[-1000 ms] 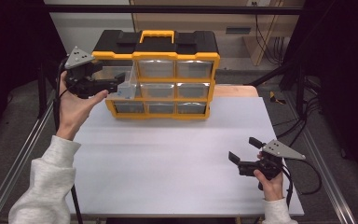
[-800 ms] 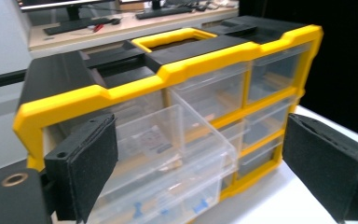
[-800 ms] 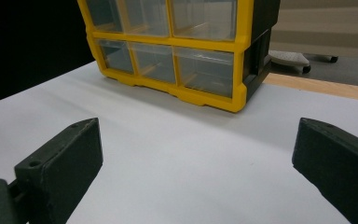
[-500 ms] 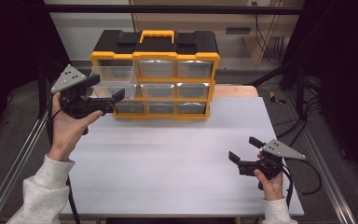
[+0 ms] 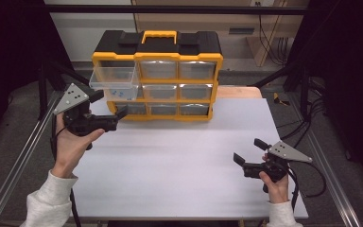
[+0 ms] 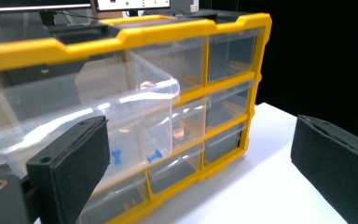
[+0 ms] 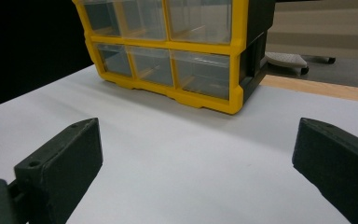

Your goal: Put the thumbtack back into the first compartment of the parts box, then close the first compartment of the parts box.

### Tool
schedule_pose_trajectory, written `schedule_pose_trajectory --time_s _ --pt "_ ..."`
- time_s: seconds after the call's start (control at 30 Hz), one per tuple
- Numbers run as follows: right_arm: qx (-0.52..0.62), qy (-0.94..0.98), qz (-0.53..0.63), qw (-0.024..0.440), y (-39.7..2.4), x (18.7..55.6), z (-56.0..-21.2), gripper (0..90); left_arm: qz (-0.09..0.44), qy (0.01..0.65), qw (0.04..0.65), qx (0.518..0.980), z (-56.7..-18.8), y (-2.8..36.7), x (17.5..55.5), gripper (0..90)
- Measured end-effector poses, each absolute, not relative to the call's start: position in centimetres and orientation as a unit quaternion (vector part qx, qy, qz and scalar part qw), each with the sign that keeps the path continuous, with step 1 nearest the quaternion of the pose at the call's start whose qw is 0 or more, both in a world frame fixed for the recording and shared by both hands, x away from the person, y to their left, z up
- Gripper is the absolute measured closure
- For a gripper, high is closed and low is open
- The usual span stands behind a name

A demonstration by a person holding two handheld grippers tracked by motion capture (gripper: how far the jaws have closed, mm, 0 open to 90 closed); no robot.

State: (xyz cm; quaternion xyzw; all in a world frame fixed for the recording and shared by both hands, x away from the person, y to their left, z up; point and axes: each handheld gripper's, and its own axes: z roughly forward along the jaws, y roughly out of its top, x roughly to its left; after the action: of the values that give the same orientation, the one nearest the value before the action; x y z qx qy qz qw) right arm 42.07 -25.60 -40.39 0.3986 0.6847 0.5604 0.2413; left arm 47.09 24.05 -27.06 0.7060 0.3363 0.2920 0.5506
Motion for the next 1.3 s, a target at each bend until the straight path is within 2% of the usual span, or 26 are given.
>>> schedule_pose_trajectory --time_s 0.2,0.33,0.5,0.8,1.0,1.07,1.3 --pt "0.399 0.685 0.561 0.240 -25.6 42.0 -40.4 1.9 0.286 0.347 0.551 0.703 -28.5 24.1 47.4 5.1" --pt "0.396 0.684 0.563 0.242 -25.6 42.1 -40.4 1.9 0.291 0.351 0.546 0.702 -29.0 24.2 47.6 9.9" --pt "0.398 0.683 0.562 0.242 -25.6 42.1 -40.4 2.0 0.288 0.366 0.547 0.695 -29.5 24.4 48.2 26.6" --pt "0.399 0.684 0.562 0.240 -25.6 42.1 -40.4 2.0 0.276 0.395 0.537 0.693 -30.0 25.1 49.6 64.6" --pt "0.394 0.685 0.563 0.242 -25.6 42.1 -40.4 2.0 0.281 0.406 0.525 0.694 -29.8 25.2 50.1 86.0" --pt "0.398 0.685 0.561 0.240 -25.6 42.0 -40.4 2.0 0.284 0.407 0.521 0.695 -29.7 25.3 50.4 89.6" --pt "0.395 0.683 0.565 0.241 -25.6 41.9 -40.3 2.0 0.287 0.410 0.514 0.696 -29.7 25.0 51.6 89.8"
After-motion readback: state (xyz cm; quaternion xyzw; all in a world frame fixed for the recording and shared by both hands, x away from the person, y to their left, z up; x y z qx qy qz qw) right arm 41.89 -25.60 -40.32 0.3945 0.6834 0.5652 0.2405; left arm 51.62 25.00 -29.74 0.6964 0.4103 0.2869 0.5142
